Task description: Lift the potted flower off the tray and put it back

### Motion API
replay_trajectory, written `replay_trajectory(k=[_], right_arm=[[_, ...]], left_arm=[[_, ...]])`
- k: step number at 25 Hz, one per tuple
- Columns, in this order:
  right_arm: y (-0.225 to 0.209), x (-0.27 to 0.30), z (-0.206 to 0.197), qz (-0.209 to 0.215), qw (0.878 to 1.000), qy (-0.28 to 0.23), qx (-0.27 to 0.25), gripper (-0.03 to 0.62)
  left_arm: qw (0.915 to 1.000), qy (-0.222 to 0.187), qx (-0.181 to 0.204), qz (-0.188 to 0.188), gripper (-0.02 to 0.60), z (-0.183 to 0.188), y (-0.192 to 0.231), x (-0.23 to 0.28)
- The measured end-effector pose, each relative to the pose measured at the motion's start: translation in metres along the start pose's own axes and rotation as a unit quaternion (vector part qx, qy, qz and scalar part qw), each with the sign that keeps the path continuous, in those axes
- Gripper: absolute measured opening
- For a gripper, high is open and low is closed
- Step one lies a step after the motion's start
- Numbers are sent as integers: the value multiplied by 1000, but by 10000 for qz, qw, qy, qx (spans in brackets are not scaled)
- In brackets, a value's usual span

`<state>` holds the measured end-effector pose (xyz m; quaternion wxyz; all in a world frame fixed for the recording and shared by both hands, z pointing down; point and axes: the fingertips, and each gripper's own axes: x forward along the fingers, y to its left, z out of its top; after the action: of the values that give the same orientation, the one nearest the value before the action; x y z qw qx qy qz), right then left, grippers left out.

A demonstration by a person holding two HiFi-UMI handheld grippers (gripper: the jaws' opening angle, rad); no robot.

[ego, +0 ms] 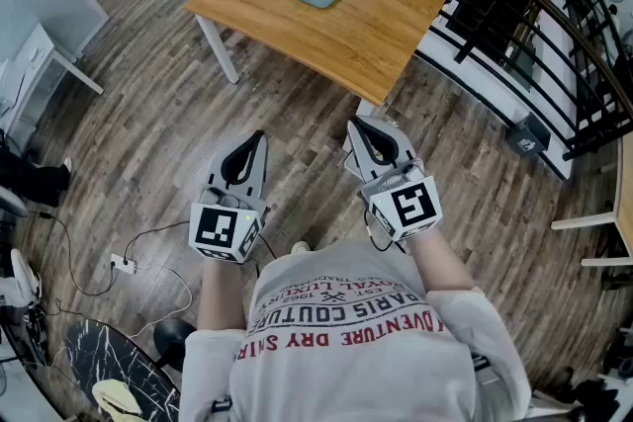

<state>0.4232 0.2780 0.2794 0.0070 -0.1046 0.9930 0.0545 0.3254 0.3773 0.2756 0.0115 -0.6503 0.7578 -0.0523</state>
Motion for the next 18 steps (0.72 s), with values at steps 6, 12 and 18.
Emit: replay_trajectory(k=[6,12,18], right_arm=[[4,2,0,23,10000,49,36,26],[12,10,0,112,9999,88,-13,26],[25,25,-8,12,9998,142,153,26]], left_arm=[[10000,-79,7,-36,12,5,1,-2],[9999,-120,-17,-44,12,5,9,-3],[9999,-125,-42,-95,12,-2,27,-11]])
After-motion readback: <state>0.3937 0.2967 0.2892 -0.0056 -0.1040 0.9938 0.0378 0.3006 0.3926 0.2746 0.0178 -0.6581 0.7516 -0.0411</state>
